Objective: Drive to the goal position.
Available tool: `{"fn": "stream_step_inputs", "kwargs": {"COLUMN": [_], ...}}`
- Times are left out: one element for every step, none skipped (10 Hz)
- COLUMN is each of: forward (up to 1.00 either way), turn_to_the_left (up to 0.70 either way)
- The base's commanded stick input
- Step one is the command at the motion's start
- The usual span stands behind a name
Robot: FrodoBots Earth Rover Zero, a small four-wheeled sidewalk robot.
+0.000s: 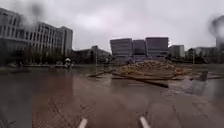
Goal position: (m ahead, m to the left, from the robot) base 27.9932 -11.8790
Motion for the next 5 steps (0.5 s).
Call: {"fn": "stream_step_inputs", "kwargs": {"forward": [1.00, 1.00, 1.00, 1.00, 1.00], "turn_to_the_left": [0.00, 0.00, 0.00, 0.00, 0.00]}}
